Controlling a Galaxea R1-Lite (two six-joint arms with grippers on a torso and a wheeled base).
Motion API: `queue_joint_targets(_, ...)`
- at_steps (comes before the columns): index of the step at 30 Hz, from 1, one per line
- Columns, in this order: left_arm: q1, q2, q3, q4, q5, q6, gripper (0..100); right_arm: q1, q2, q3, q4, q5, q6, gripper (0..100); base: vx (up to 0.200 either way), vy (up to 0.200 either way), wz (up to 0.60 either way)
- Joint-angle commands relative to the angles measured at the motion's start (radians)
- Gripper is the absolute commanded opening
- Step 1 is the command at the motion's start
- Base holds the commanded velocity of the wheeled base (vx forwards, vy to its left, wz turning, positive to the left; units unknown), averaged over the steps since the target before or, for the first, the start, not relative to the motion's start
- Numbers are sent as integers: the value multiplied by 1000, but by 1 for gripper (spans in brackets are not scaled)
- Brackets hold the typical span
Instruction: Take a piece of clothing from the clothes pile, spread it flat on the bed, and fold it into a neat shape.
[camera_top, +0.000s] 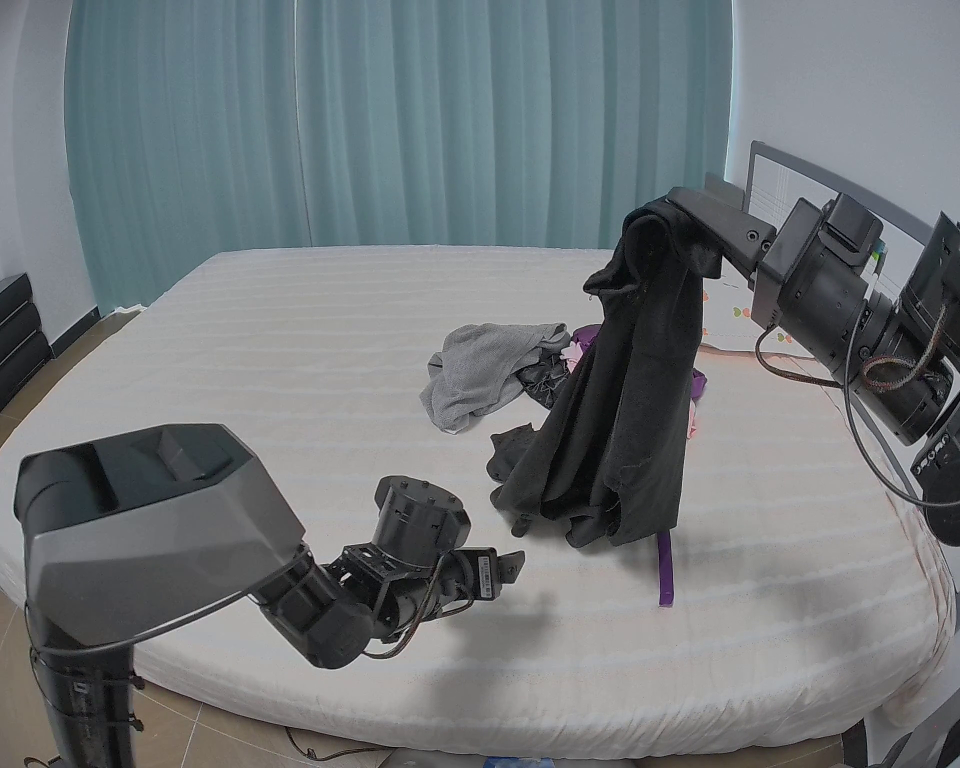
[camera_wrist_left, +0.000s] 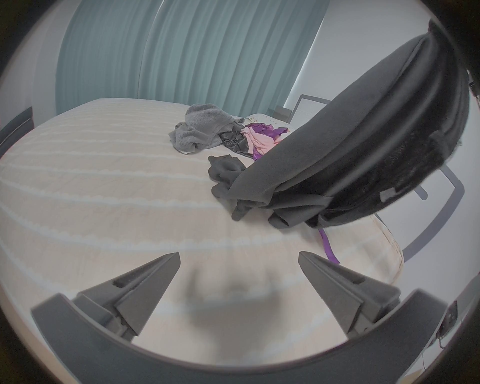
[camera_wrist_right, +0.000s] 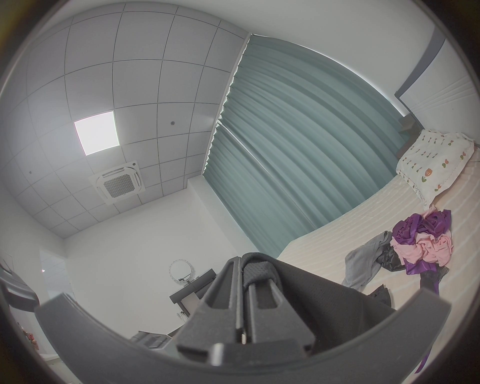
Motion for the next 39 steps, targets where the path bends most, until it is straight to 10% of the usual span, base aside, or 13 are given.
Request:
queue_joint_targets(1, 20, 159, -183, -5, 9, -5, 100, 5, 0, -8, 0, 1, 0, 0, 0, 0, 0)
queue_joint_targets(20, 75, 417, -650, 93, 41, -5, 100, 0, 11, -20, 0, 2, 0, 0, 0, 0, 0)
queue_joint_targets(21, 86, 429, -674, 93, 51, -8, 0, 0, 11, -20, -1, 2, 0, 0, 0, 0, 0)
queue_joint_targets(39, 187, 188, -538, 170, 156, -230, 0, -124, 113, -6, -10, 15, 9, 0, 0, 0, 0)
